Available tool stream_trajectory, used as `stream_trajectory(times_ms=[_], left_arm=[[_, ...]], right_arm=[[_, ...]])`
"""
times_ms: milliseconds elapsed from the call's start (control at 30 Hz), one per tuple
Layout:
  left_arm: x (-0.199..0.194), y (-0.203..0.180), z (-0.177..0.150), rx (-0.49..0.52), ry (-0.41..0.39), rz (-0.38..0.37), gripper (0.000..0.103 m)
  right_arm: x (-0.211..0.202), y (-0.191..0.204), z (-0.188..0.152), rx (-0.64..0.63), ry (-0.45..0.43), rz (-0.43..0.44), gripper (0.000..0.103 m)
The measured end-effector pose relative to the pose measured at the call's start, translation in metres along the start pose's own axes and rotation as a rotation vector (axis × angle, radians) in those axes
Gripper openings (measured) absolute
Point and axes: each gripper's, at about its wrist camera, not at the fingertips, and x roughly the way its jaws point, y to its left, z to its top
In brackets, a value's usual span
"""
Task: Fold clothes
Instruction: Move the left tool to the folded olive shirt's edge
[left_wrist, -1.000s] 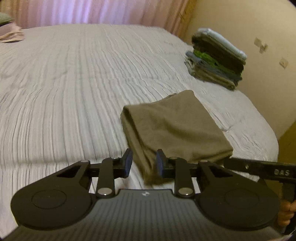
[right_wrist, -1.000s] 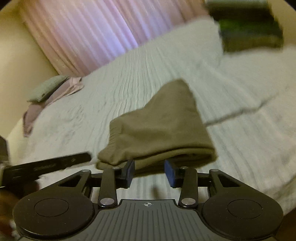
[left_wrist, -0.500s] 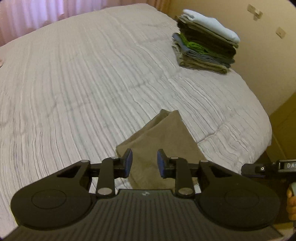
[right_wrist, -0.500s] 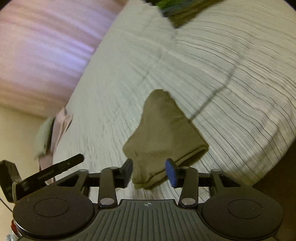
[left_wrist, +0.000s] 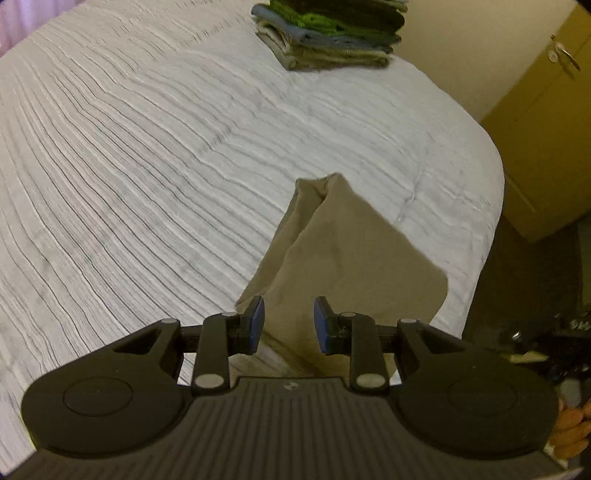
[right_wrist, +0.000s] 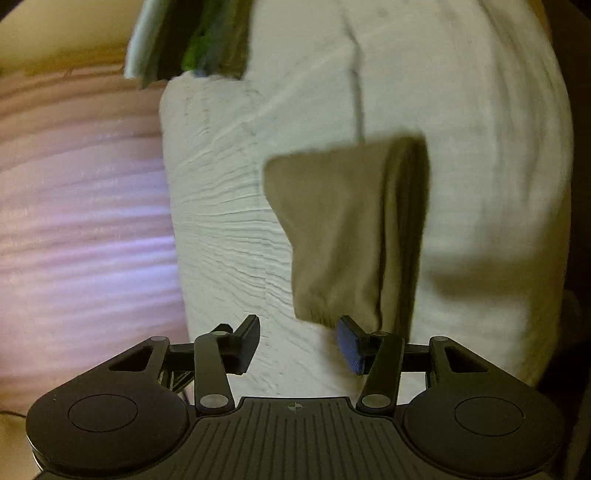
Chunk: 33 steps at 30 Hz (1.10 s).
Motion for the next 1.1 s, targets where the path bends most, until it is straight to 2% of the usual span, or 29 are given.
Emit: stream_trajectory(times_ms=[167,300,567,700,933,967,1033,1100], left_arm=[[0.013,0.023,-0.003,-0.001,0.022,-0.085,0.024],[0.028,0.040,-0.001,-0.004,0.046,-0.142,0.024],[0.066,0.063,0.015,-0.012,0.101,-0.260,0.028],[0.084,0.074,0.022,-0.018,0.127,-0.318,0.028],[0.104,0.084,0.023,-0.059,0.167,-0.407,0.028],[0.107,0.085,0.023,-0.065,0.173,-0.420,0.028],[0.113,0.088,0.023,-0.077,0.185,-0.446,0.025],[0.119,0.091,0.023,-0.089,0.196,-0.471,0.017]], right_arm=[[0.024,-0.026,-0.012,0.111,-0.078,0.004,0.036],[0.031,-0.038,-0.017,0.133,-0.148,-0.001,0.036],[0.043,-0.046,-0.024,0.097,-0.257,0.013,0.036],[0.050,-0.046,-0.028,0.040,-0.301,0.016,0.036],[0.062,-0.055,-0.043,0.023,-0.354,0.078,0.035],[0.063,-0.055,-0.044,0.023,-0.357,0.080,0.033],[0.061,-0.057,-0.047,0.020,-0.357,0.079,0.022],[0.065,-0.055,-0.046,0.012,-0.356,0.073,0.015]])
